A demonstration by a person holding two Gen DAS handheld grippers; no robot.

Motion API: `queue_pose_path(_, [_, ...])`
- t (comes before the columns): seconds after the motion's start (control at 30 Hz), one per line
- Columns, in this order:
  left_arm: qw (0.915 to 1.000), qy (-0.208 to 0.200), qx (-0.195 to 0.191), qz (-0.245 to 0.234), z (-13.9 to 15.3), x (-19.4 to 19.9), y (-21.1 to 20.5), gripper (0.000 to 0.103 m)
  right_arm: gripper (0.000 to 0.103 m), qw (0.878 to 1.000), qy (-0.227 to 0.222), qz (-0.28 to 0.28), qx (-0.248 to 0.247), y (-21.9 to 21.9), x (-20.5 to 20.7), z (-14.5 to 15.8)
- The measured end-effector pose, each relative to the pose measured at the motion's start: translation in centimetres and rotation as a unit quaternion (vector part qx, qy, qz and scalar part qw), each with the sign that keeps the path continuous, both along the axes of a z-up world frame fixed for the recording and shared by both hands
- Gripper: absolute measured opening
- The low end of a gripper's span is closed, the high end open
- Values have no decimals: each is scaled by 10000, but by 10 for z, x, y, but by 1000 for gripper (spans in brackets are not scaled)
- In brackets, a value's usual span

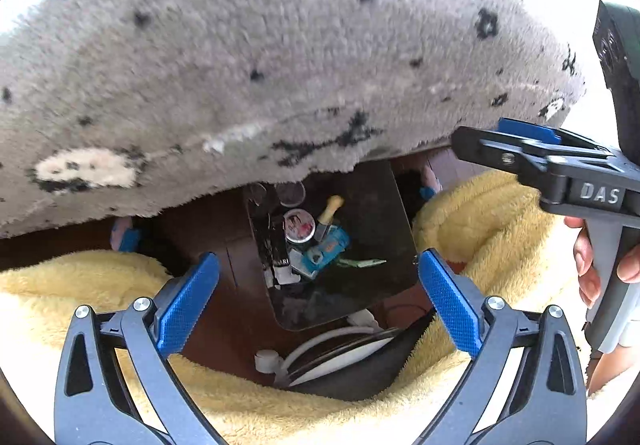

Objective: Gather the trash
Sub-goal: 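Open both tools to drop the packet and tube into the bin, then grasp the white tape roll with the left tool while the right tool grasps the pink-and-green plush toy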

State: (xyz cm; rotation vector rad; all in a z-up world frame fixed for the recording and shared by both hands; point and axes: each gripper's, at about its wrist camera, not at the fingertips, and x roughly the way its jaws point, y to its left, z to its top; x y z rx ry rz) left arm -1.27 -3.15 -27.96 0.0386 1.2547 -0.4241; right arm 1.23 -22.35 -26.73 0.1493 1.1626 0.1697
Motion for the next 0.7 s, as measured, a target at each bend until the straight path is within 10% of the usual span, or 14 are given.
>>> queue_pose_path(0.7, [9890,-1462,57,207,101,12,10,95,98,9906,-1284,-439,-200,-52,-8,94])
